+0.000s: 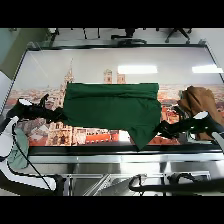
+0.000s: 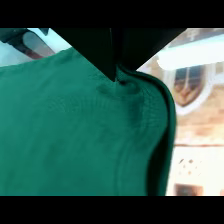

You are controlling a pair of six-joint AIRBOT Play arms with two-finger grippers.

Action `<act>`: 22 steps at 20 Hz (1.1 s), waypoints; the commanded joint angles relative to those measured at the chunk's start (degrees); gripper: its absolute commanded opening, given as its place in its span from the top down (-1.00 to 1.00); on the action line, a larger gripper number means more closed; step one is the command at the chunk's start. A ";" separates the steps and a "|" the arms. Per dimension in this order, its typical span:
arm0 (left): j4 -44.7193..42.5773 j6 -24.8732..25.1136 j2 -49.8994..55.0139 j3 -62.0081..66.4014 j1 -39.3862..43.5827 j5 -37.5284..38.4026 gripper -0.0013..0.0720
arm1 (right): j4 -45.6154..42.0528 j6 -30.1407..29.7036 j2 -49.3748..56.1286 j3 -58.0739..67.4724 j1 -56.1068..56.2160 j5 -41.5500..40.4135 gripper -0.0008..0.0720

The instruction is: Fold the shirts.

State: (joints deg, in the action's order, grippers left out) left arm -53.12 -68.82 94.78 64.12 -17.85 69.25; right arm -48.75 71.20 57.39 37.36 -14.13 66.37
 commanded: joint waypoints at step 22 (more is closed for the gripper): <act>-14.23 -8.31 -20.85 -5.99 -1.31 15.54 0.94 | 3.04 -5.64 -16.81 7.82 -4.81 6.88 0.91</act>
State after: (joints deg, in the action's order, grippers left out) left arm -69.78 -76.99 76.14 56.55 -19.03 84.53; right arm -56.03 72.23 40.56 41.56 -18.24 75.57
